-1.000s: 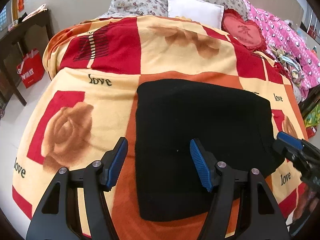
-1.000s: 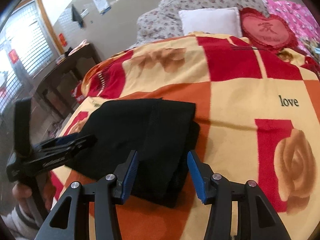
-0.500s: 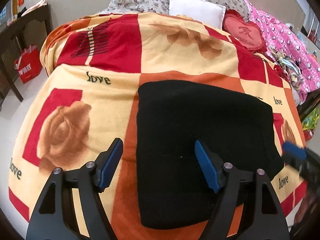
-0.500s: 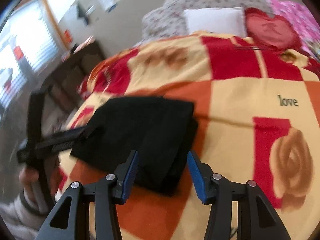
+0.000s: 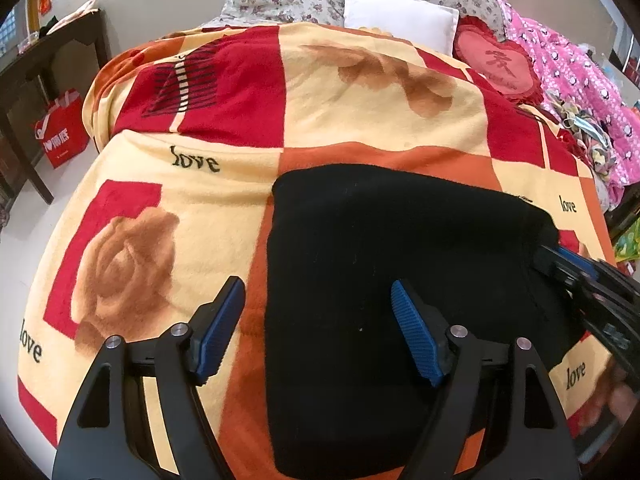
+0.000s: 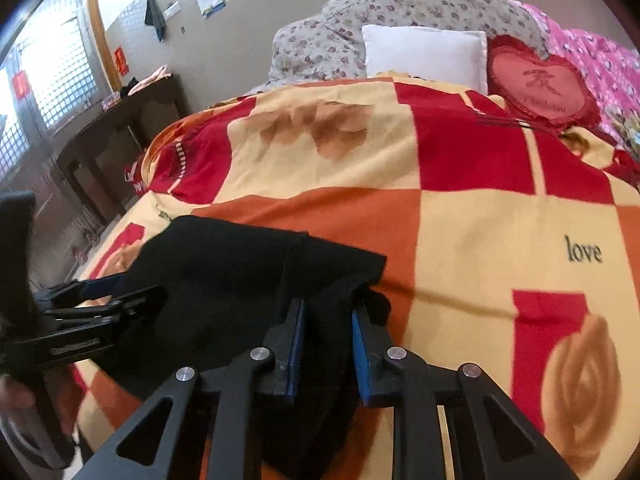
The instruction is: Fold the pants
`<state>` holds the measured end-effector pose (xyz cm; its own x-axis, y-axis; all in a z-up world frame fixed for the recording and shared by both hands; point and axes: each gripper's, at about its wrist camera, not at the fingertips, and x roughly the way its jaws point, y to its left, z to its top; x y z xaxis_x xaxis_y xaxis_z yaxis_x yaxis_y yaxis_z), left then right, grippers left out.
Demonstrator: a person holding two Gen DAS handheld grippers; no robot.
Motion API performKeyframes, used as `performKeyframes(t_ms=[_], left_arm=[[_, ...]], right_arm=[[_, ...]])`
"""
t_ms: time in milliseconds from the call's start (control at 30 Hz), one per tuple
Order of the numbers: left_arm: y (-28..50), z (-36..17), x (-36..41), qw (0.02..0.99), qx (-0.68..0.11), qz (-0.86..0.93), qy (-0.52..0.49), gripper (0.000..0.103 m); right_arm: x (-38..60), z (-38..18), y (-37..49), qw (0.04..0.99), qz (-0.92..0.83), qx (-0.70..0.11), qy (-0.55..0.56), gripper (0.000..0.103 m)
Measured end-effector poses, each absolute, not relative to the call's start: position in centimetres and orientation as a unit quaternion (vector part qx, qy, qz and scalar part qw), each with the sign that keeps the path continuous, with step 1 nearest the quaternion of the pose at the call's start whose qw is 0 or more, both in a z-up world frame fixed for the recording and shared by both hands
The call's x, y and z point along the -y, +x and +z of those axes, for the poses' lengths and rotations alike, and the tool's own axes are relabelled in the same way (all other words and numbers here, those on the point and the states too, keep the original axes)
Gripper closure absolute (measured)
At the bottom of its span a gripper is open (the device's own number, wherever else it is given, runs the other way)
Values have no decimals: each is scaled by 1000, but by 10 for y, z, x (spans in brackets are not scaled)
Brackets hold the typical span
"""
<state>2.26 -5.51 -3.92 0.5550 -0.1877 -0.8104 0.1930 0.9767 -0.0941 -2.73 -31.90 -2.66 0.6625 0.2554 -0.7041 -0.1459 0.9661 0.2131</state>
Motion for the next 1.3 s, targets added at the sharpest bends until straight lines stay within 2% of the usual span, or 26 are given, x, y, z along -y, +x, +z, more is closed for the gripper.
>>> performKeyframes(t_ms=[133, 267, 400, 600, 900, 1167, 1300], left_arm=[[19, -38, 57, 885, -454, -101, 11, 26], [16, -38, 58, 887, -451, -96, 14, 26], [14, -38, 60, 891, -444, -91, 25, 26], [11, -37, 61, 891, -449, -74, 16, 26], [11, -37, 66, 890, -452, -56, 19, 26], [10, -36, 75, 893, -447, -39, 34, 26], [10, -35, 80, 894, -444, -34, 53, 26]], right_arm=[[317, -14, -53, 915, 123, -379, 66, 79], [298, -36, -59, 900, 143, -409, 37, 78], [300, -26, -66, 905, 149, -395, 46, 77], [301, -12, -67, 905, 174, -385, 47, 61], [315, -1, -53, 897, 215, -375, 89, 60], [319, -3, -51, 900, 227, -364, 75, 60], [331, -8, -49, 903, 227, -346, 120, 60]])
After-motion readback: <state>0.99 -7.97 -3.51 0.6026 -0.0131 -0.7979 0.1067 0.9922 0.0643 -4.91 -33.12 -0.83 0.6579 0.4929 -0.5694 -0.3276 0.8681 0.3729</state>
